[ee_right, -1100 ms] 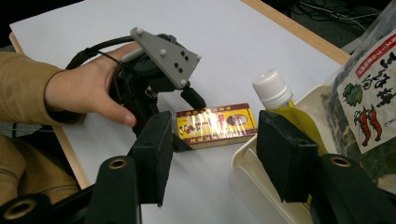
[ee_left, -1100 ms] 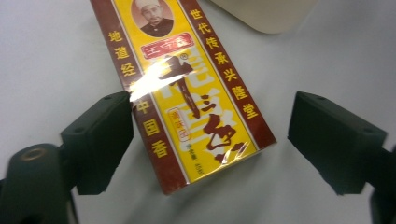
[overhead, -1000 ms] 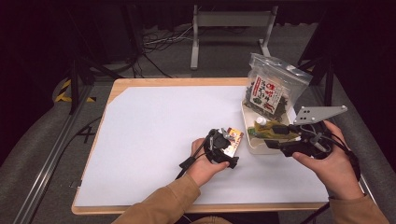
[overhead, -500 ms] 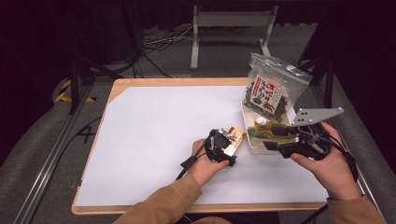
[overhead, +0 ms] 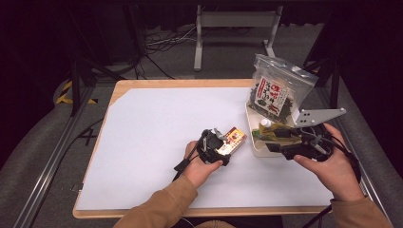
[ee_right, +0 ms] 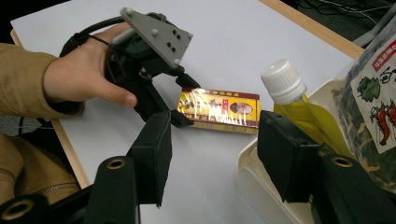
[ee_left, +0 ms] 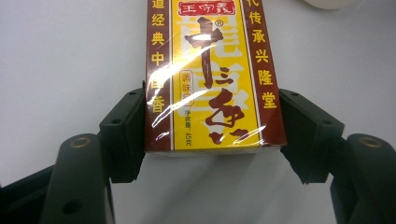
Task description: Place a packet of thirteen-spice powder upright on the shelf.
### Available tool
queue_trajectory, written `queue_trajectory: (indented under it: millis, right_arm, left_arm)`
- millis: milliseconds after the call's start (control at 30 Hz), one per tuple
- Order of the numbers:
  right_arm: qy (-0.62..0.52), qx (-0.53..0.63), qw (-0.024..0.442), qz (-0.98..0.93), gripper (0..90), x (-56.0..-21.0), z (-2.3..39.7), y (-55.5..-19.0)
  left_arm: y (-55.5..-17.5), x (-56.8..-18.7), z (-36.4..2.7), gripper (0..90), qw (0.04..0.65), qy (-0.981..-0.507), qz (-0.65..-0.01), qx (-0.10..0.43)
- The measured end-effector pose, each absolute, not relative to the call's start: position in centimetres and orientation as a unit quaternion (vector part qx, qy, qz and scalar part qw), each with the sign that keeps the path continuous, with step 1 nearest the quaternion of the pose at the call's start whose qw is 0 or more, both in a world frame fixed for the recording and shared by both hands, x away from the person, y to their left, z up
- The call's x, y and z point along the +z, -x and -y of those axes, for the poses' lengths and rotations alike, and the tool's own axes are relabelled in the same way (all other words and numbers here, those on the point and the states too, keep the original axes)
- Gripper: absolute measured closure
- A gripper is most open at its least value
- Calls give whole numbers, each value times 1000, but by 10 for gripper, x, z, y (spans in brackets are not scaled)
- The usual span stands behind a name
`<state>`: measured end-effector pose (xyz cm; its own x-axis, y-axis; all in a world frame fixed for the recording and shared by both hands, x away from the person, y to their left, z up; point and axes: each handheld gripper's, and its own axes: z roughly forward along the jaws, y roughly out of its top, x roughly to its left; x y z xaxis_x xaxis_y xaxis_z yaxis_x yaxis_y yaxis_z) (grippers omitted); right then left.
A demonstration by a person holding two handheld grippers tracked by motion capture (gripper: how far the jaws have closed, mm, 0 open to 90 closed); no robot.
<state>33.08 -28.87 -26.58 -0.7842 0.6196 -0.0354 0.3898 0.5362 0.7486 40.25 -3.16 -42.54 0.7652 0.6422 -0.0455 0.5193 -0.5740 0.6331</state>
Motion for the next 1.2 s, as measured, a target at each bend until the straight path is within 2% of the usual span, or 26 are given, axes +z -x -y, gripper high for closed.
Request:
queue_trajectory:
  millis: [600,800,1200]
  right_arm:
    - [-295,376,132,-868,472,-260,263,-344]
    - [-299,377,130,-867,469,-260,253,-350]
    - [-291,376,117,-872,483,-265,227,-362]
  left_arm:
    - [-350,-390,-35,322,372,-865,-301,151]
    - [-337,-392,-58,322,377,-863,-298,155]
    - [-321,-393,-73,322,409,-850,-288,164]
